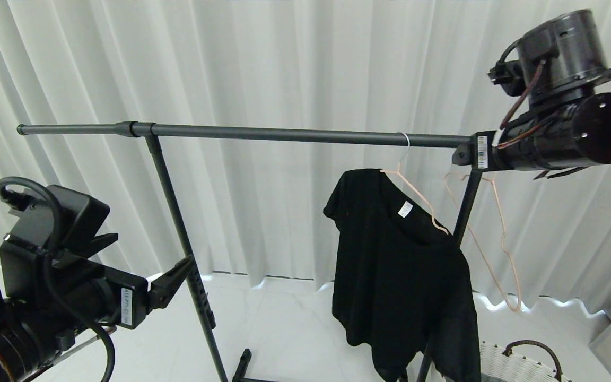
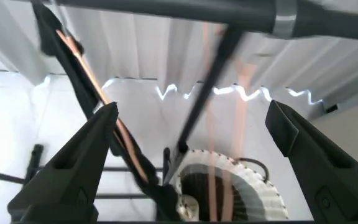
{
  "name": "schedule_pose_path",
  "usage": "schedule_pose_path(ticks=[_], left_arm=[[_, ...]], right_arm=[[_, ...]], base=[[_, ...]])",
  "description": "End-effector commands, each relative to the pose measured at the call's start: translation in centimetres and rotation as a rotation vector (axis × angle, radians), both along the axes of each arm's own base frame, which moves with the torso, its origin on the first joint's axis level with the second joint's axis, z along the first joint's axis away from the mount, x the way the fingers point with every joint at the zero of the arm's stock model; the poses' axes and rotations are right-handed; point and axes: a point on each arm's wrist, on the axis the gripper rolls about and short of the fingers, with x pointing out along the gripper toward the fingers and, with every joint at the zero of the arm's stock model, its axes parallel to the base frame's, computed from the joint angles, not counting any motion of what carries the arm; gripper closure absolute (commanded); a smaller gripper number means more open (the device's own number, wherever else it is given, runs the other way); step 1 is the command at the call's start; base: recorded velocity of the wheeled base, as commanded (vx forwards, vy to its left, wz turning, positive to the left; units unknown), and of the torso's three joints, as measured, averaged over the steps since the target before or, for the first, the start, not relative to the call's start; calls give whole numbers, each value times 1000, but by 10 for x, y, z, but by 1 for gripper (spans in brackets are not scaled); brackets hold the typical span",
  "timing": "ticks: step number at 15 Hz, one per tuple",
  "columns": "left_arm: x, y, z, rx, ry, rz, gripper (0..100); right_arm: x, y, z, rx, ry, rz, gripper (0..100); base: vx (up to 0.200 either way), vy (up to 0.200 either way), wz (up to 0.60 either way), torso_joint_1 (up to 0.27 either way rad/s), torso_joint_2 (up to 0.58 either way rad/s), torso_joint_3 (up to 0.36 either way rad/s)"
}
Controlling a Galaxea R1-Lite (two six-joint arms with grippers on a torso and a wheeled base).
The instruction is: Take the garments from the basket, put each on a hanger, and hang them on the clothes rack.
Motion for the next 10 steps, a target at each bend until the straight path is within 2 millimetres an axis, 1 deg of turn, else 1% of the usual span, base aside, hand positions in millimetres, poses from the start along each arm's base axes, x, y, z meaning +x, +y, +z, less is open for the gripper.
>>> schedule_pose_path(ticks=[1,3,4,5,6,7,8,10], left_arm=[[-3,5,-10,37,24,69,0],[-4,7,-9,39,12,94,0],[-5,8,-8,37,8,103,0],[-5,9,-9,38,10,108,0],[-5,11,-9,37,8,115,0],[-5,11,-8,37,6,123,0],[-5,13,-8,42,4,139,0],[-5,15,-7,54,-3,171,0]], right_arm=[[-40,-37,27,-6,4,-35,0],[-60,-62,35,-26,32,-84,0],[-65,-75,34,-57,56,-122,0],[-66,-81,31,-81,72,-143,0],[-75,-100,25,-170,103,-203,0],[-78,-104,22,-190,116,-211,0],[-87,-112,18,-210,127,-224,0],[-94,-115,12,-214,144,-230,0]], base=[[0,0,0,0,0,0],[0,0,0,0,0,0],[0,0,0,0,0,0],[0,0,0,0,0,0],[0,0,0,0,0,0],[0,0,0,0,0,0],[0,0,0,0,0,0],[0,0,0,0,0,0]])
